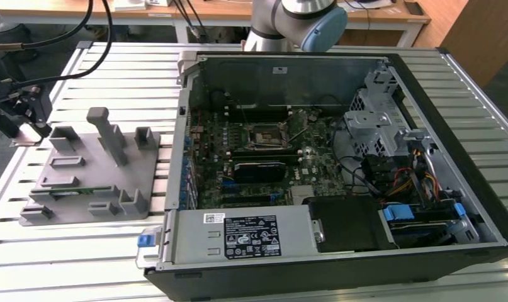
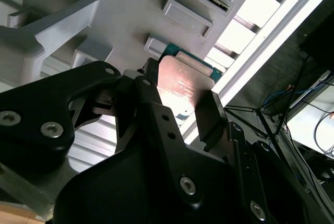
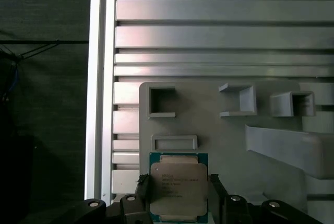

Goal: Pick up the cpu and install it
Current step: 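Pick up the cpu and move it towards the insertion slot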

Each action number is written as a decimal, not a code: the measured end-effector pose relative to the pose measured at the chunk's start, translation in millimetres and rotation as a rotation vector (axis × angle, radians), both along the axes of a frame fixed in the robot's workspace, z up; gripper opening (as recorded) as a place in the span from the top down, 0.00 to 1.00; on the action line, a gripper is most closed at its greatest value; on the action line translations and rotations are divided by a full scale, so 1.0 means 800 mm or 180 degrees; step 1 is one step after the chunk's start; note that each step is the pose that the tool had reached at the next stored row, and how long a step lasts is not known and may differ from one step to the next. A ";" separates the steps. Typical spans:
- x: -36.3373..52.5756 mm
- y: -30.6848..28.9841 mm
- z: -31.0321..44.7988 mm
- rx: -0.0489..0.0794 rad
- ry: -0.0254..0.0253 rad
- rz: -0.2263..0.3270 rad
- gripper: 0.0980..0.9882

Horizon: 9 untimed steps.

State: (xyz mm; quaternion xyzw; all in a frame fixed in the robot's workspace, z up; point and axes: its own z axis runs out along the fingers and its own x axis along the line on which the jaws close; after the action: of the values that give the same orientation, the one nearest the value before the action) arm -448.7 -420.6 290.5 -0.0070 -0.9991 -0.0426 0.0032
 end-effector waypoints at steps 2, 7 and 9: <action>0.000 0.0000 0.0013 0.0000 0.0000 0.0000 0.52; 0.000 0.0000 0.0039 0.0000 0.0000 0.0000 0.52; 0.000 0.0000 0.0051 0.0000 0.0000 0.0000 0.52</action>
State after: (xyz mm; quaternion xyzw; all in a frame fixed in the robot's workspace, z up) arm -448.7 -420.6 294.6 -0.0070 -0.9991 -0.0426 0.0032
